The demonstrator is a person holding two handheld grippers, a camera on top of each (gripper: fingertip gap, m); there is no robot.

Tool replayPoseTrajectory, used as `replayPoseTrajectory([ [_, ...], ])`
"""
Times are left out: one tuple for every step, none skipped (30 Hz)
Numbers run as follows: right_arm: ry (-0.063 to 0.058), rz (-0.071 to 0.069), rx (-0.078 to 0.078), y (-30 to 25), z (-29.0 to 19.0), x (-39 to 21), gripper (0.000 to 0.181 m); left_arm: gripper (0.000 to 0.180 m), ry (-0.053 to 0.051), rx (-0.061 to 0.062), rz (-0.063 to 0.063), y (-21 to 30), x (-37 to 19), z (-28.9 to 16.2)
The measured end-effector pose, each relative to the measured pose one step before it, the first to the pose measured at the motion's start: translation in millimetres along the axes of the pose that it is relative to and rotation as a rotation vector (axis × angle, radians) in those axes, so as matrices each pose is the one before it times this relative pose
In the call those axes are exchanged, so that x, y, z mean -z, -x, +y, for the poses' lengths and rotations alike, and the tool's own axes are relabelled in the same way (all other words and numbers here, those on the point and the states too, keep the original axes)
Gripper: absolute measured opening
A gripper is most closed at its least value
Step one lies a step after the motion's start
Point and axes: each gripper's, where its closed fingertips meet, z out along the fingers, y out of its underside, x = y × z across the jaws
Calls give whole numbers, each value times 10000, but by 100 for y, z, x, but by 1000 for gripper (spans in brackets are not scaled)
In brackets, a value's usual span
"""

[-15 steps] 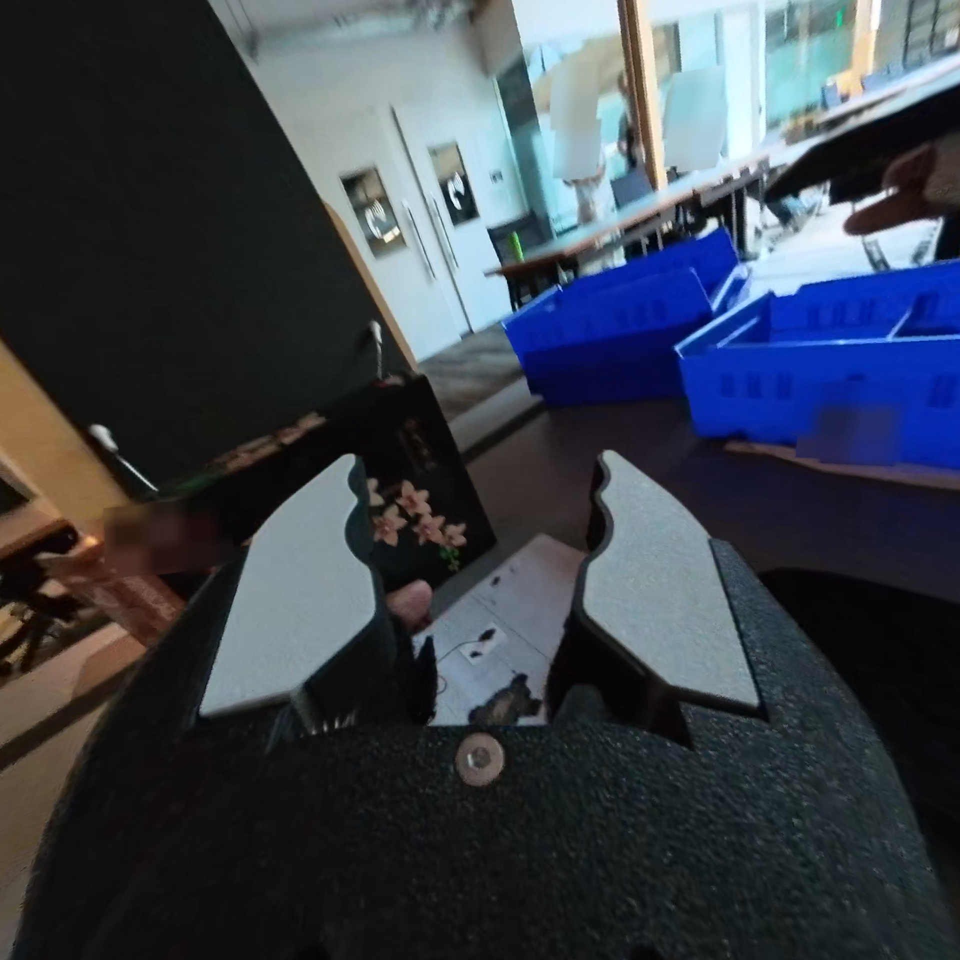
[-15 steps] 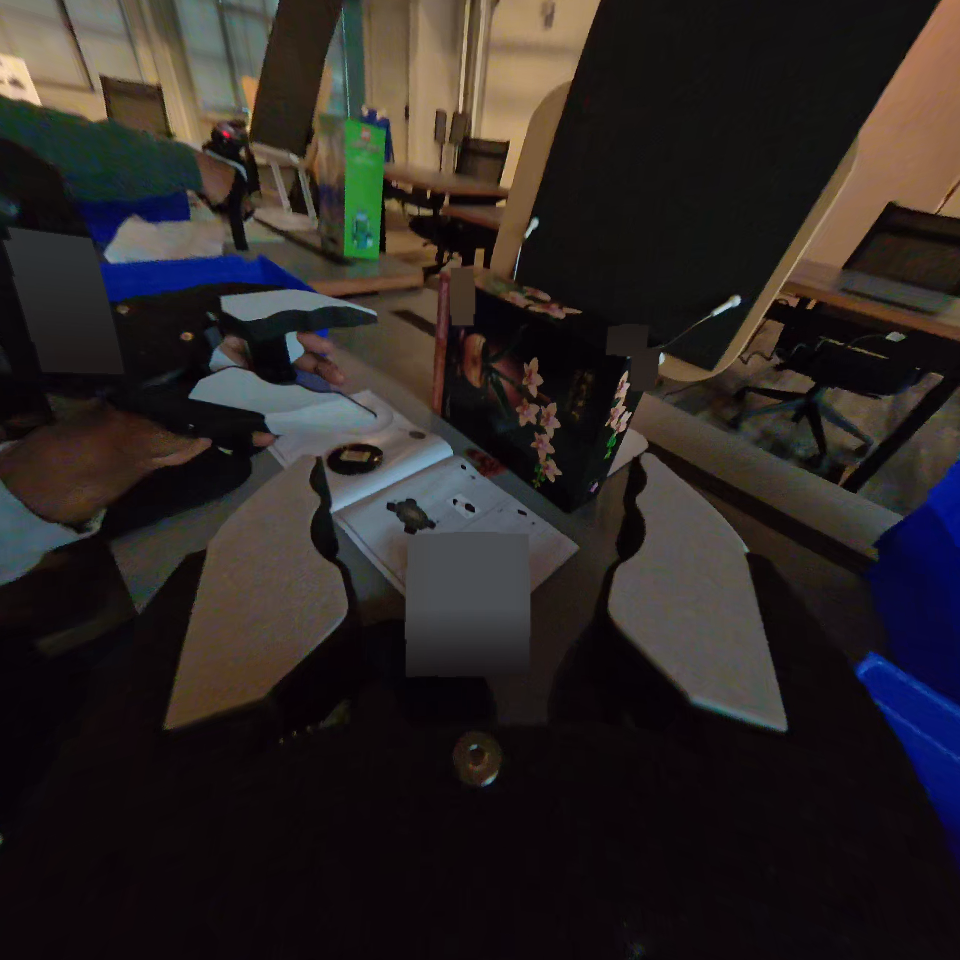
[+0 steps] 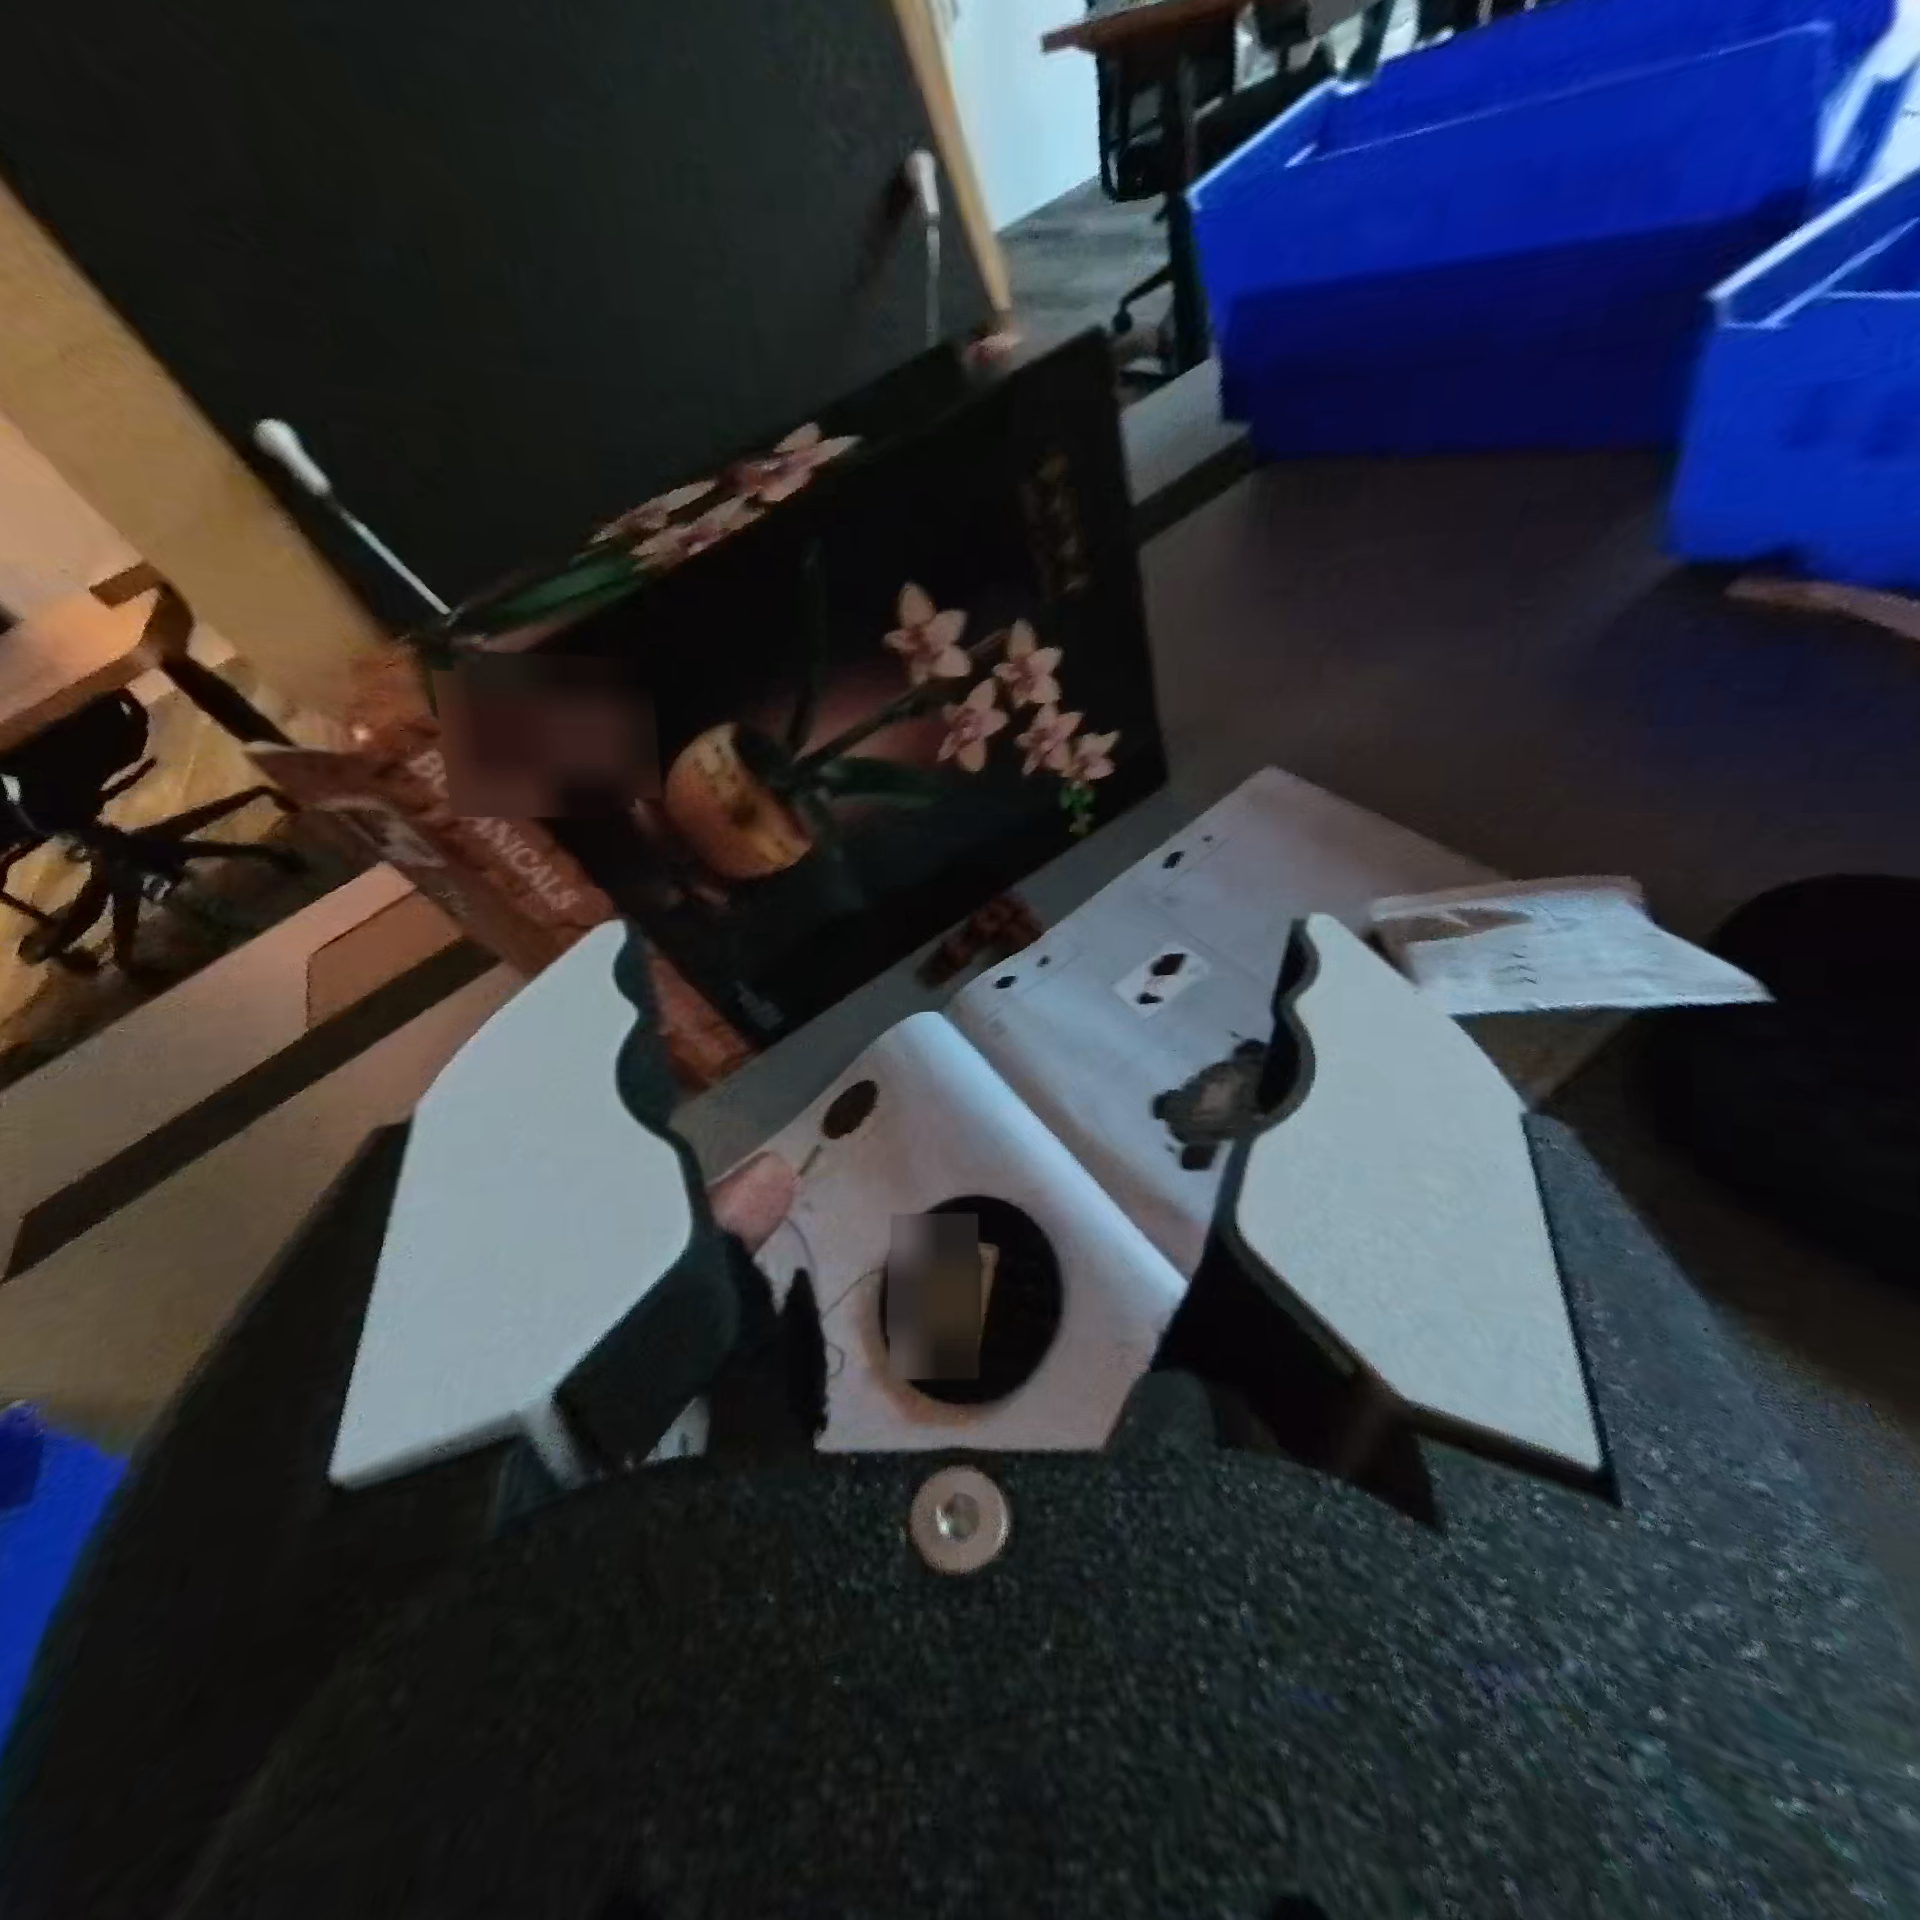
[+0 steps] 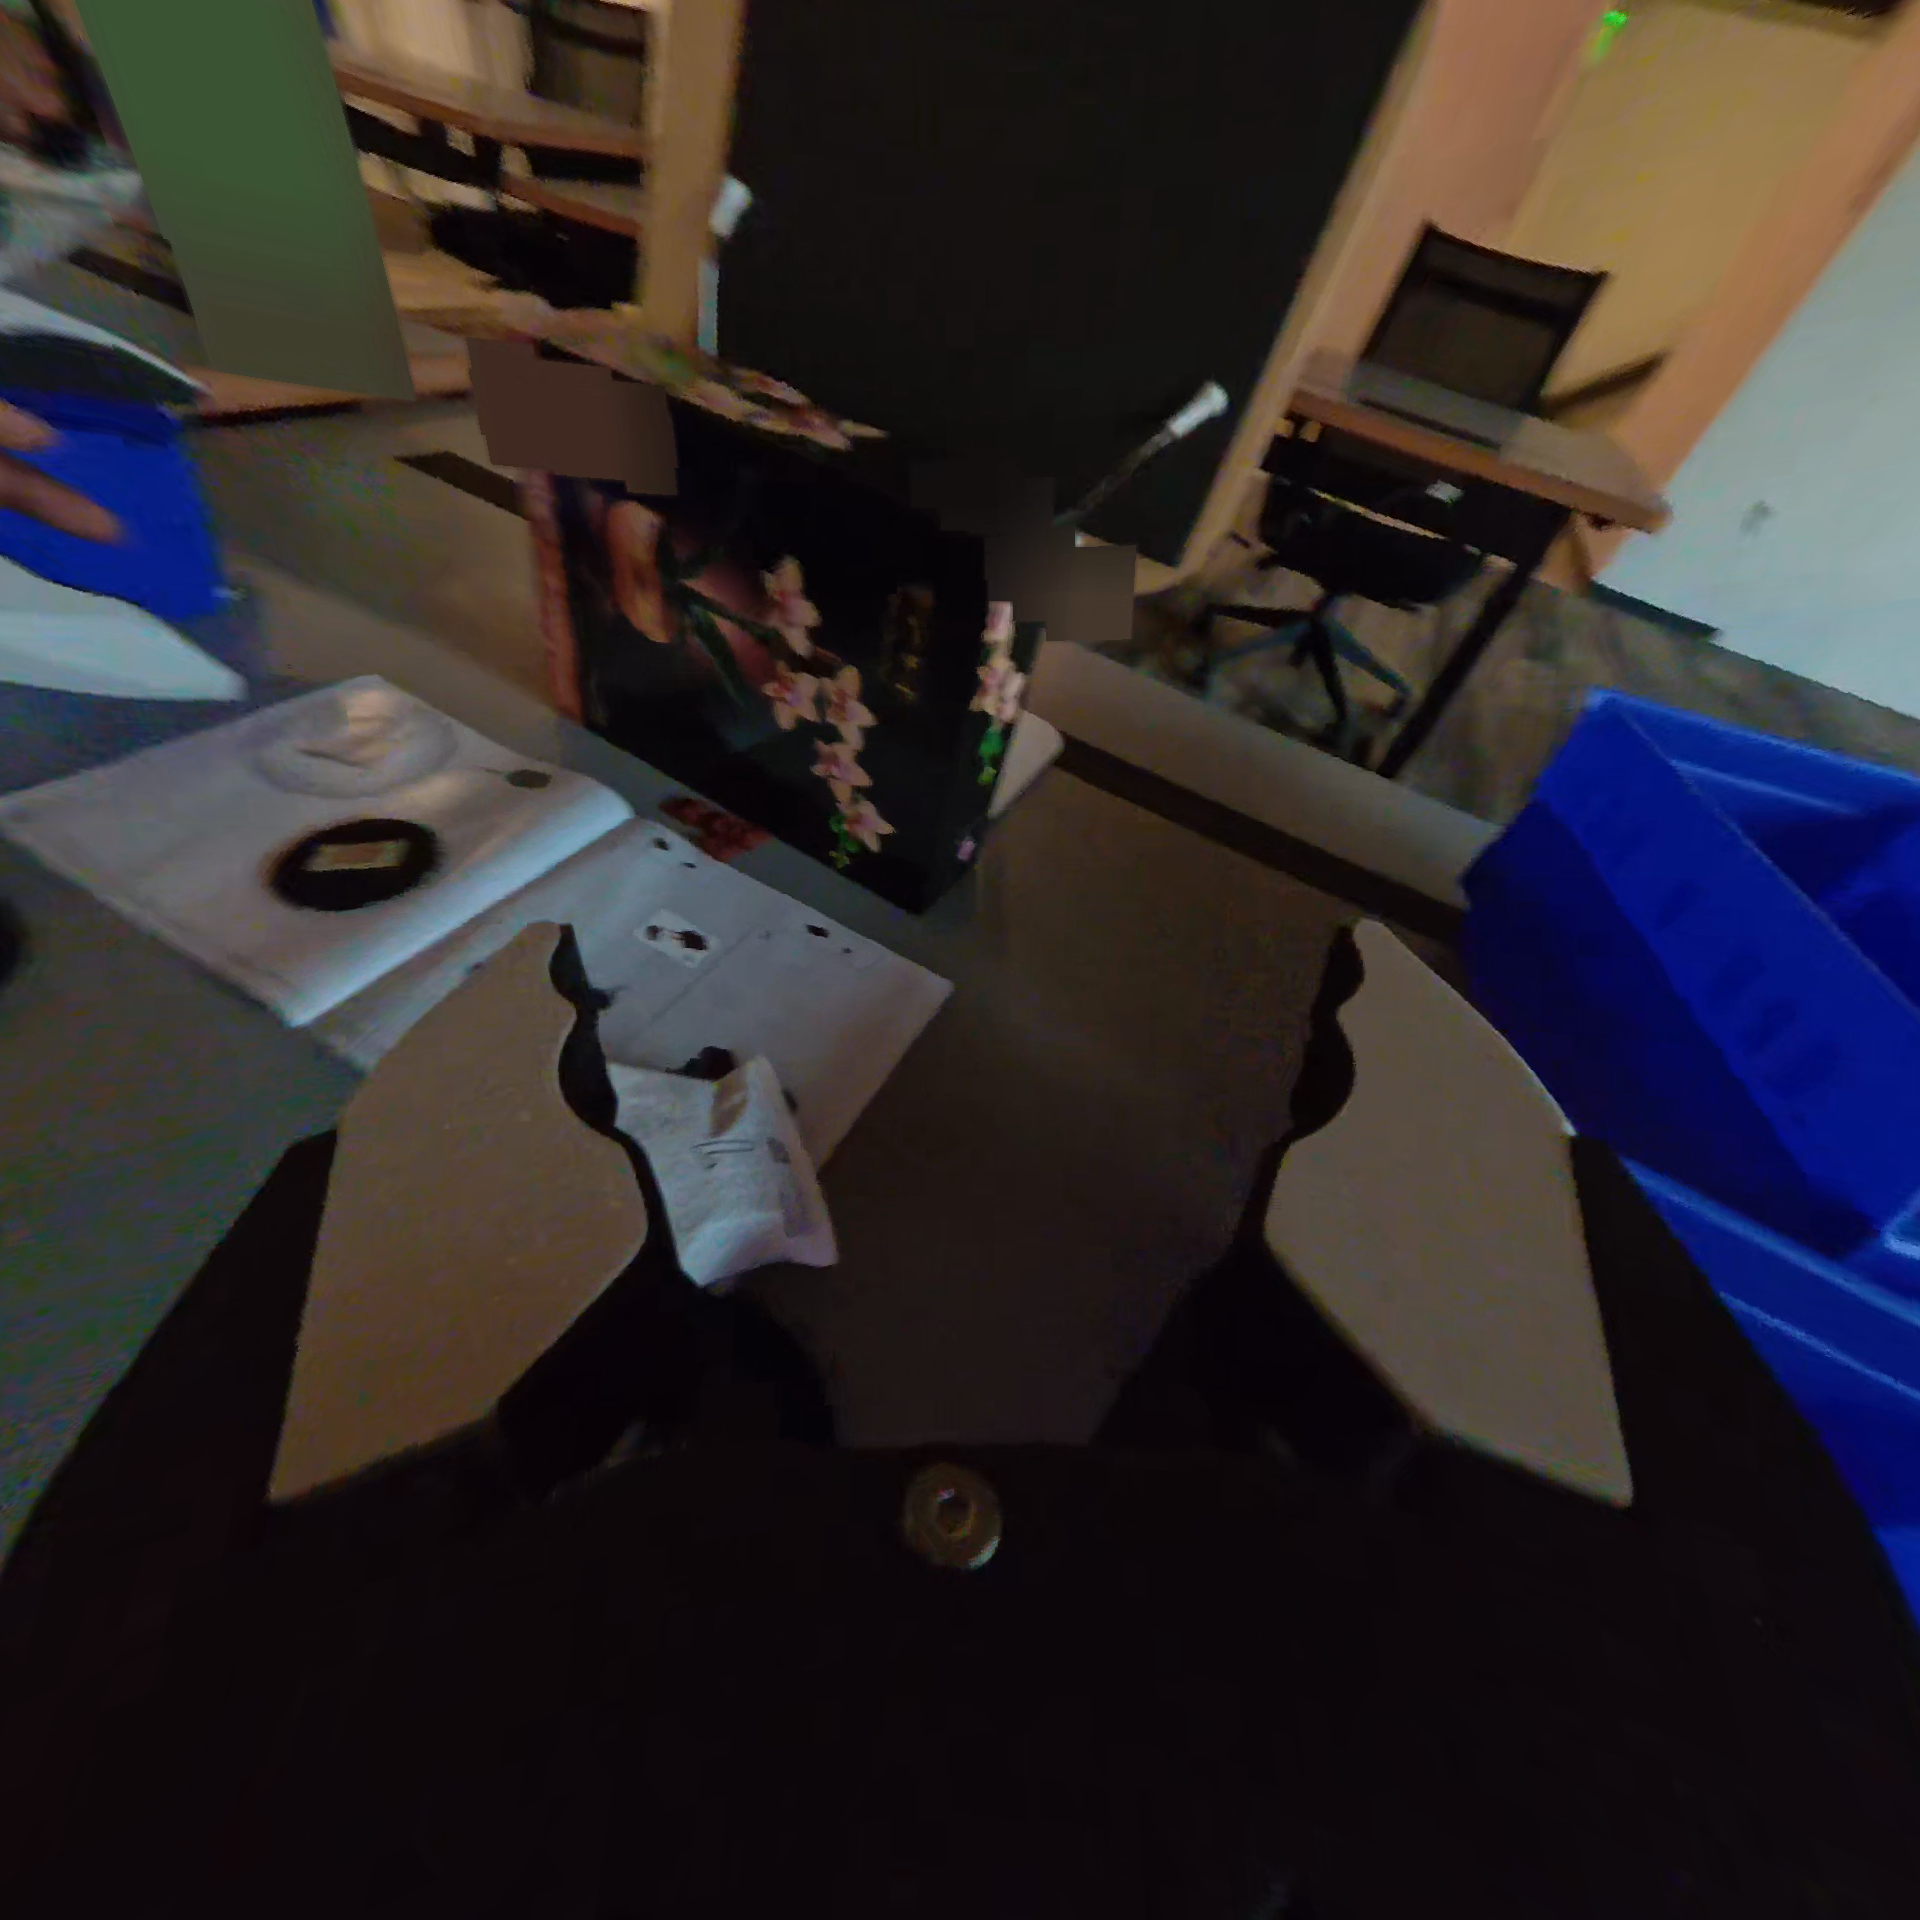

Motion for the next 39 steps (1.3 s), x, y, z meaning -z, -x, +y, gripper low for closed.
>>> replayPoseTrajectory([
  [72,490,-94,-567,411,-759,129,114,-1,156,-45,972,-382,-36],
  [-69,417,-200,-483,122,-824,130,117,40,284,-23,961,-318,-21],
  [-133,226,-322,-254,-145,-731,128,120,97,383,-35,752,-73,-77],
  [-85,107,-421,-129,-245,-785,125,123,82,257,-28,669,109,-247],
  [-114,-54,-492,115,-471,-955,122,125,160,23,-376,971,417,-181],
  [-261,-269,-508,472,-744,-880,121,128,180,-238,-628,1124,763,-62],
  [-287,-442,-459,839,-797,-1109,118,129,-32,-192,-467,718,1039,-109],
  [-47,-675,-264,1250,-353,-1131,118,128,-275,168,-246,262,1120,-161],
  [242,-812,-152,1438,158,-1003,121,126,-361,441,105,-354,1040,-94],
  [270,-589,-107,1168,324,-713,125,126,-240,418,226,-593,882,158],
  [108,-471,136,1099,311,-350,125,126,-111,137,58,-415,690,391],
  [2,-275,234,868,324,-113,126,127,-57,-31,-111,-248,535,405],
  [140,61,154,351,587,74,127,127,-166,20,-102,-329,361,157],
  [291,3,249,365,870,289,130,124,-209,122,48,-579,110,-44],
  [345,-28,280,257,1035,548,134,122,-44,121,151,-668,-189,-109],
  [266,146,114,-132,1007,777,134,123,81,21,181,-650,-401,-268],
  [69,49,-39,-187,745,894,132,124,52,-139,164,-607,-466,-555],
  [-142,-123,-250,-86,502,785,128,124,-44,-232,175,-575,-292,-915],
  [-287,-231,-377,52,114,876,124,123,-117,-188,204,-575,-415,-900],
  [-354,-275,-399,10,-17,803,120,123,-158,-135,214,-537,-415,-855],
  [-449,-54,-392,-294,-288,738,116,123,-243,-103,174,-459,-405,-779],
  [-459,107,-385,-619,-342,614,113,120,-260,-116,113,-394,-386,-768],
  [-377,30,-375,-494,-316,444,110,119,-105,-215,115,-245,-659,-169],
  [-335,-58,-339,-342,-267,280,108,119,75,-269,93,-73,-826,137],
  [-286,-46,-267,-378,-212,91,104,119,131,-308,99,149,-972,237],
  [-117,22,-94,-486,-72,-46,102,120,74,-254,22,584,-1056,212],
  [119,106,152,-627,81,-145,100,120,15,-143,-29,838,-975,98],
  [393,206,409,-800,117,-170,96,119,19,-111,-44,908,-897,11],
  [501,255,539,-897,-17,-169,88,119,136,-99,-158,1008,-673,103],
  [517,132,457,-703,-227,-328,85,119,214,27,-295,1175,-323,165],
  [551,-190,168,-182,-184,-302,84,119,144,74,-217,615,-102,274],
  [576,-426,78,194,-23,-520,85,119,155,-7,9,37,110,563],
  [635,-351,100,199,324,-458,91,119,213,47,114,-331,284,809],
  [700,-391,187,387,542,-570,97,119,159,39,133,-454,344,935],
  [688,-311,291,510,799,-505,98,118,125,-79,5,-321,352,1040],
  [559,-194,423,611,949,-582,98,118,153,-227,-142,-258,366,1121],
  [576,-190,566,854,1266,-682,96,117,139,-268,-194,-177,346,1111],
  [681,-208,573,1051,1446,-802,95,116,127,-189,-190,-228,356,1015],
  [656,-53,372,1011,1395,-905,95,114,159,-61,-49,-375,230,993],
])
